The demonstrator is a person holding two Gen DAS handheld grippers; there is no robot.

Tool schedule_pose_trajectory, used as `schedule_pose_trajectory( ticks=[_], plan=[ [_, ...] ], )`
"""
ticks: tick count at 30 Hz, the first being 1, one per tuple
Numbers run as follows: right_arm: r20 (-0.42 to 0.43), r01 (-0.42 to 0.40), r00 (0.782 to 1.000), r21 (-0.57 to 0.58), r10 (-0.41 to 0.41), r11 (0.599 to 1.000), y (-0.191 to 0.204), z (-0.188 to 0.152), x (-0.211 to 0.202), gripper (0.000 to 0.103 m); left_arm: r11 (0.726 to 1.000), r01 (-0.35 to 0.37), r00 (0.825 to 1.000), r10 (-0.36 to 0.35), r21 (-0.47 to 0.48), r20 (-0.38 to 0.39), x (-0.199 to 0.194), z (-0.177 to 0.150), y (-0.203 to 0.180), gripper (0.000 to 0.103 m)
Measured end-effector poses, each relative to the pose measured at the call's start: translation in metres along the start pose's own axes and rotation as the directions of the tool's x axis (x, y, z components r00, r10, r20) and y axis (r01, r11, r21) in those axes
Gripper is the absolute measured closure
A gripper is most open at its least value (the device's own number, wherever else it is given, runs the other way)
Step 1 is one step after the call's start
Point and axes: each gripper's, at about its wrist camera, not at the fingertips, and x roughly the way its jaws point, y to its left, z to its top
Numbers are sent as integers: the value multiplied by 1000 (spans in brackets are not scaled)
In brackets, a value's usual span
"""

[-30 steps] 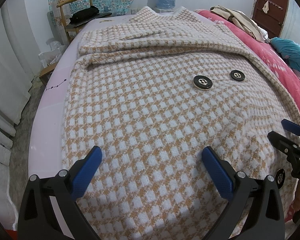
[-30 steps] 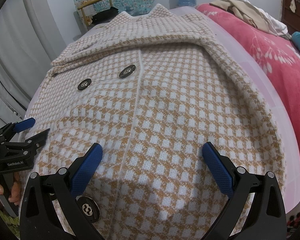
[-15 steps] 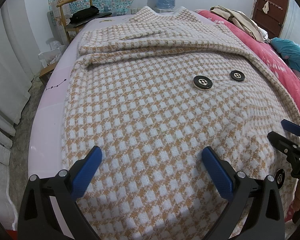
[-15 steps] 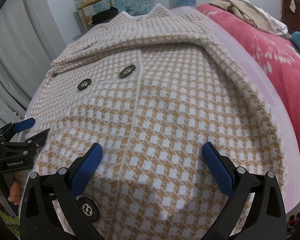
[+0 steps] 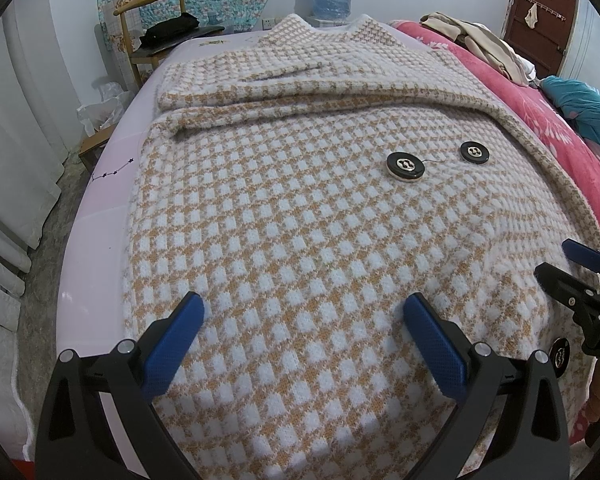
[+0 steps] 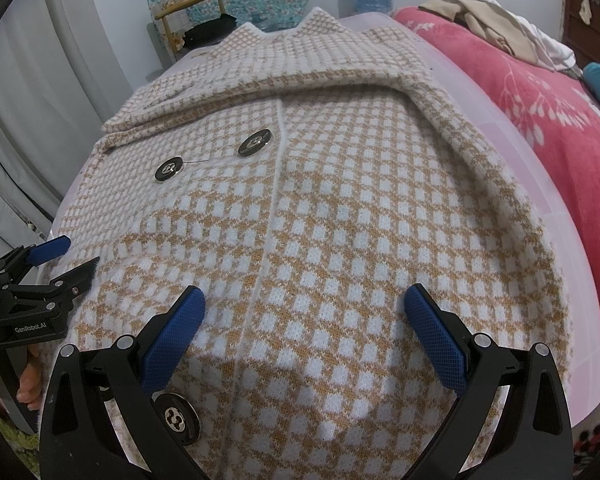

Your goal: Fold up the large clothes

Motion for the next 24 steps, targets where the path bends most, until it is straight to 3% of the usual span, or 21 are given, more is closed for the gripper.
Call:
schedule_pose_trajectory(
  ticks=[11,16,20,24],
  plan=[
    [-1,-1,1000,1,1,1000,0,0,0,8,1000,24,1000,-24,-4,4,-7,0,1,4],
    [-4,0,1000,1,0,1000,2,0,1,8,999,41,996,-41,1,79,-40,-9,12,4],
    [-3,2,1000,5,-2,1000,4,0,1,8,999,8,994,-14,49,113,-74,-31,22,4],
    [-4,2,1000,5,-2,1000,5,0,1,8,999,-1,998,-2,41,66,-92,-68,36,5]
  ],
)
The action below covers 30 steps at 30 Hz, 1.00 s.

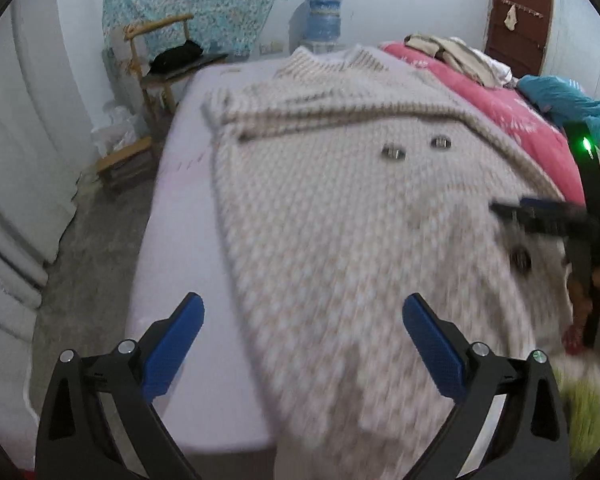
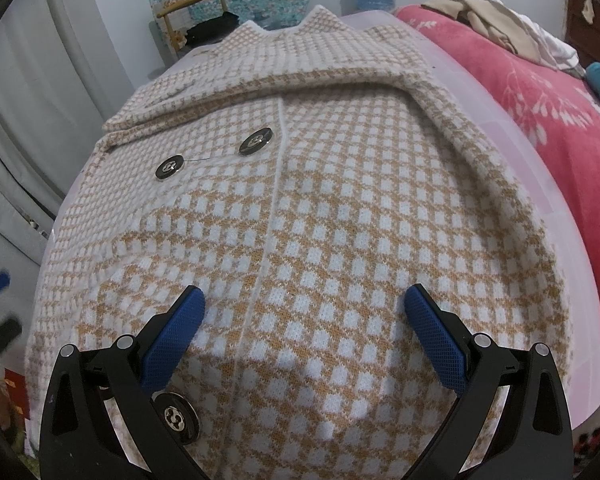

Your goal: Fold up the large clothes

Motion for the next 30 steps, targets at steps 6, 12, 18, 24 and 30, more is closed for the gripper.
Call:
schedule_pose_trajectory(
  ticks=[6,12,18,24,30],
  plan=[
    [-3,1,1000,0,-1,1000,1,0,0,8,988,108,991,-115,-106,-67,-16,-44,9,14],
    [-1,1,1000,0,-1,1000,2,0,0,8,957,203,959,-238,-209,-157,-13,-70,16,31],
    [9,-7,1000,-18,7,1000,2,-1,-4,8,890,314,905,-386,-330,-178,-7,-85,28,35],
    [73,-28,997,-16,29,999,-18,-14,-57,8,856,384,873,-458,-347,-165,-4,-85,26,41],
    [37,0,999,81,-3,997,-59,-54,-114,8,864,407,862,-470,-297,-188,-1,-83,16,49]
  ],
)
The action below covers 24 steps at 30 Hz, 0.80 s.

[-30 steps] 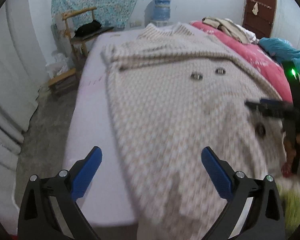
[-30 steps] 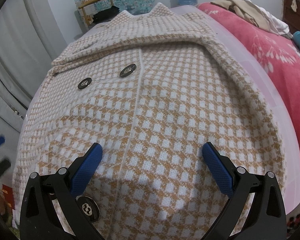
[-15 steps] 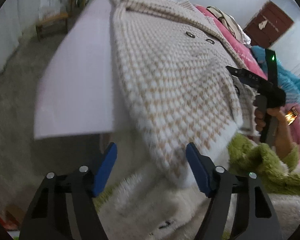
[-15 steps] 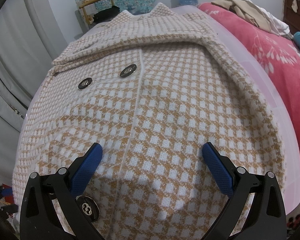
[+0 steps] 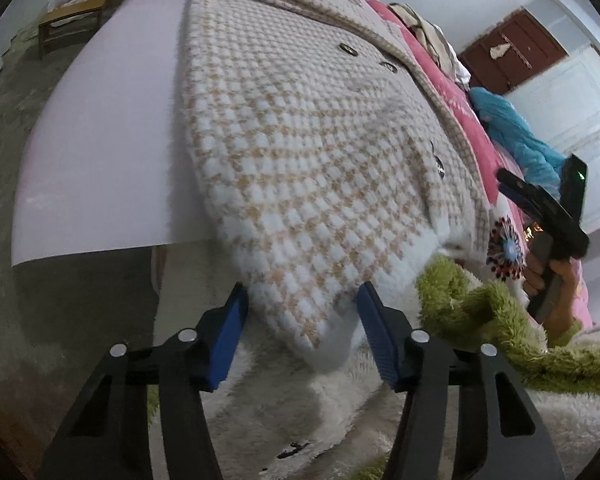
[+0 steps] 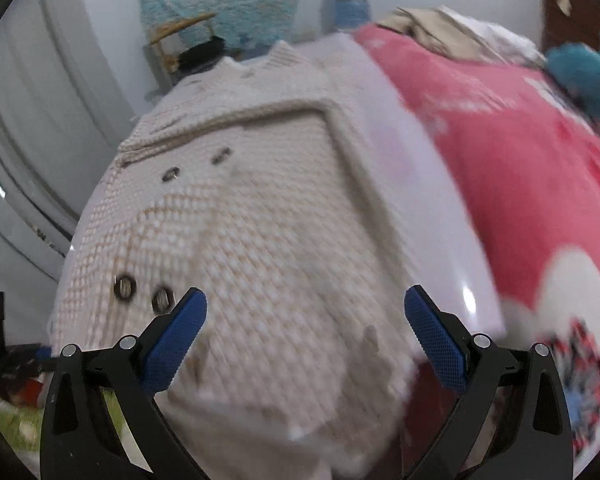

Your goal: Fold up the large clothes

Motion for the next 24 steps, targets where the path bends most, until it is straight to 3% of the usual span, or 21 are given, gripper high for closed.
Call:
schedule_pose_trajectory(
  ticks=[7,11,12,14,16,18,19,24],
  plan=[
    [-100,-56,992,218,79,974,-33,-56,-9,17,994,-59,998,60,95,-6,3,3,-13,52],
    [-105,-145,974,380,198,914,-52,-73,10,27,986,-93,996,94,136,2,5,1,-18,58],
    [-109,-158,970,400,218,903,-55,-74,16,34,982,-113,994,113,153,9,5,1,-21,61],
    [-131,-151,967,400,220,904,-55,-77,22,45,967,-160,987,158,196,24,6,-1,-30,68],
    [-149,-163,960,382,235,910,-50,-80,26,70,954,-188,982,183,231,44,5,-3,-36,77],
    [-157,-172,958,359,241,917,-44,-82,23,89,937,-227,974,216,265,70,3,-7,-44,84],
    [-149,-188,956,352,253,917,-42,-82,21,93,931,-243,970,228,273,87,2,-8,-47,88],
    [-42,-251,960,303,276,919,-29,-72,-14,96,934,-250,963,212,256,167,-19,-2,-58,94]
  ],
)
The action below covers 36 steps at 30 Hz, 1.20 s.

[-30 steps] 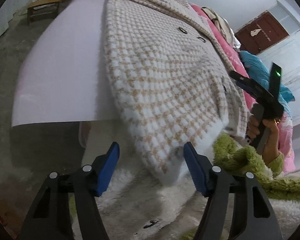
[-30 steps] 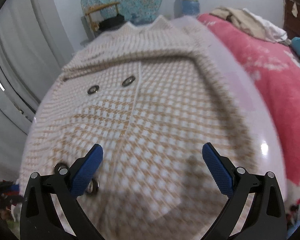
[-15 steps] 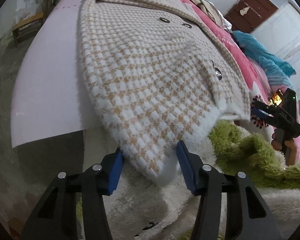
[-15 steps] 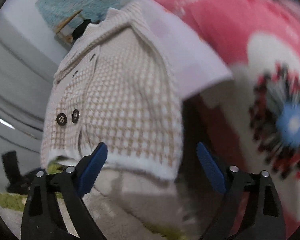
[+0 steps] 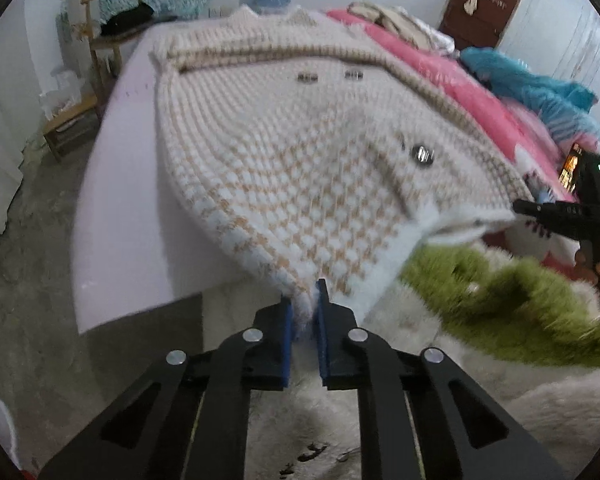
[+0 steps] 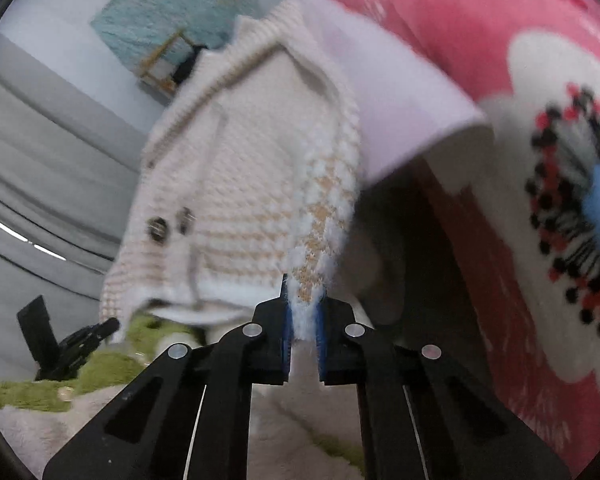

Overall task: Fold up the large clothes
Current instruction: 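Lift the held hem with both grippers and fold it over toward the collar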

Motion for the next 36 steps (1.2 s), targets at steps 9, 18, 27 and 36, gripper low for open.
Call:
schedule_pose_trajectory(
  ticks=[9,18,27,36],
  plan=[
    [183,-154,970,-45,159,987,38,49,-38,96,996,71,980,-59,-57,188,-44,53,14,95],
    [316,-209,927,-13,202,978,38,132,-31,96,984,60,963,-13,-167,269,-33,124,59,95],
    [267,-163,951,10,154,987,40,208,36,96,952,87,980,-30,-293,195,27,184,110,93],
    [120,-61,992,91,50,994,15,238,119,65,909,121,992,-97,-400,78,85,203,152,58]
  ],
)
